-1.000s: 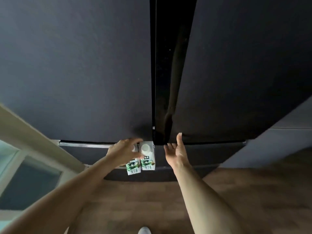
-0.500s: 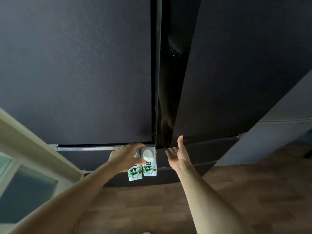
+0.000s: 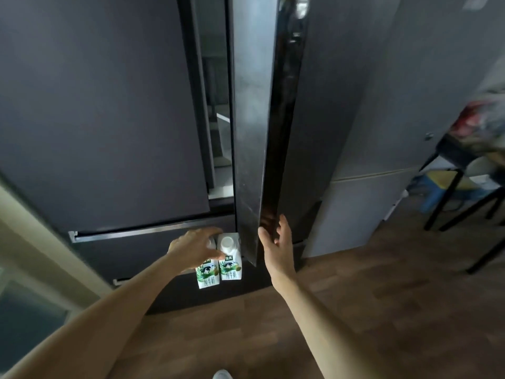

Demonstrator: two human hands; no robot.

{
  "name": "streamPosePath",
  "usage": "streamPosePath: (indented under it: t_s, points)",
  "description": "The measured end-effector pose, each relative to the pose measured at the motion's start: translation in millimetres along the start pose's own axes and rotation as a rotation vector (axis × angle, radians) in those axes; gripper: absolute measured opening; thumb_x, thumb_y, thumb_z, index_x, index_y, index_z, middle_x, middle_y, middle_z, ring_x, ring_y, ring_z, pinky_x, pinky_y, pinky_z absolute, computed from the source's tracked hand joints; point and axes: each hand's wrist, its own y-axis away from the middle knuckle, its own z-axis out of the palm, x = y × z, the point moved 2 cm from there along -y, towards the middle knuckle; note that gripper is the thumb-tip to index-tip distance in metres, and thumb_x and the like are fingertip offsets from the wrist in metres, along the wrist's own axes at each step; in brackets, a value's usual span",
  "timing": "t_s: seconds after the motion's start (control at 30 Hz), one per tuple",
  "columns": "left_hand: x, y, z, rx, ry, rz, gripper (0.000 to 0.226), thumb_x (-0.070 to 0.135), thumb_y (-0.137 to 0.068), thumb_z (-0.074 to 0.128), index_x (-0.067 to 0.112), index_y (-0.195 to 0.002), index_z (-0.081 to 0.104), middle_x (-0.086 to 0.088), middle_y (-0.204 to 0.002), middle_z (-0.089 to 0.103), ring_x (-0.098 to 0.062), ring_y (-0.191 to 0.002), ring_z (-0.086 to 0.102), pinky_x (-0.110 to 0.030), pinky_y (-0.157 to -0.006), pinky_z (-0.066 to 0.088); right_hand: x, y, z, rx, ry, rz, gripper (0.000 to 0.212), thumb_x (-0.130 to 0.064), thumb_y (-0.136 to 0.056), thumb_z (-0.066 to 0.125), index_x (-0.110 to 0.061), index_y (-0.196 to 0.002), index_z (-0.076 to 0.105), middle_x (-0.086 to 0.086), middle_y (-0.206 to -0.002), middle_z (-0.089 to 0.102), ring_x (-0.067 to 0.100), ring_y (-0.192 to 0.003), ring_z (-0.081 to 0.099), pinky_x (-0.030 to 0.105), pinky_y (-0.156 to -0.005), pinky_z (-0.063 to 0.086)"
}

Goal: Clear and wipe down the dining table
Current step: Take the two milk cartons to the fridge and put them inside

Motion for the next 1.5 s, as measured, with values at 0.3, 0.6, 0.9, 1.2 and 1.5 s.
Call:
streamPosePath:
  t_s: [0.3, 0.6, 0.9, 1.2, 1.5]
  points:
    - [73.2, 65.4, 2.3, 0.051, 0.004, 0.132, 0.054, 0.048, -0.072, 0.072, 0.047, -0.12, 0.049, 0.016, -0.116, 0.061, -0.014, -0.108, 0.056, -0.035, -0.089, 0.046, -52.9, 70.7, -81.0, 0.154, 0.217, -0.288, 0.062, -0.021, -0.094, 0.052, -0.01, -0.147, 0.021, 0.005, -0.155, 0.023, 0.015, -0.143, 0.019, 0.017, -0.111, 0.014]
    - [148.1, 91.4, 3.3, 0.085, 0.027, 0.276, 0.058, 0.049, -0.071, 0.072, 0.044, -0.123, 0.048, 0.016, -0.113, 0.059, -0.015, -0.104, 0.057, -0.034, -0.086, 0.047, -56.3, 80.0, -163.2, 0.326, 0.253, -0.154, 0.066, -0.017, -0.094, 0.05, -0.011, -0.149, 0.013, 0.006, -0.156, 0.02, 0.02, -0.143, 0.021, 0.03, -0.115, 0.019]
    - [203.8, 96.2, 8.2, 0.092, 0.063, 0.376, 0.054, 0.045, -0.07, 0.074, 0.043, -0.118, 0.051, 0.014, -0.107, 0.062, -0.014, -0.097, 0.058, -0.038, -0.088, 0.049, -61.9, 67.4, -238.7, 0.344, 0.111, -0.02, 0.074, -0.008, -0.094, 0.048, -0.022, -0.15, 0.001, -0.002, -0.158, 0.01, 0.018, -0.144, 0.016, 0.036, -0.118, 0.019]
    - [230.4, 100.6, -7.9, 0.085, 0.071, 0.42, 0.053, 0.041, -0.074, 0.073, 0.036, -0.121, 0.052, 0.013, -0.106, 0.06, -0.013, -0.093, 0.056, -0.029, -0.075, 0.045, -77.2, 71.5, -261.6, 0.49, 0.239, -0.068, 0.067, -0.011, -0.092, 0.053, -0.016, -0.148, 0.017, 0.006, -0.153, 0.025, 0.024, -0.14, 0.029, 0.038, -0.114, 0.03]
    - [227.4, 77.9, -74.5, 0.137, 0.08, 0.449, 0.06, 0.037, -0.075, 0.074, 0.034, -0.129, 0.049, 0.005, -0.117, 0.061, -0.017, -0.107, 0.056, -0.038, -0.095, 0.045, -164.5, 88.6, -176.0, 0.04, 0.648, -0.658, 0.048, -0.024, -0.092, 0.057, -0.015, -0.137, 0.042, -0.002, -0.133, 0.047, 0.013, -0.125, 0.038, 0.017, -0.101, 0.029]
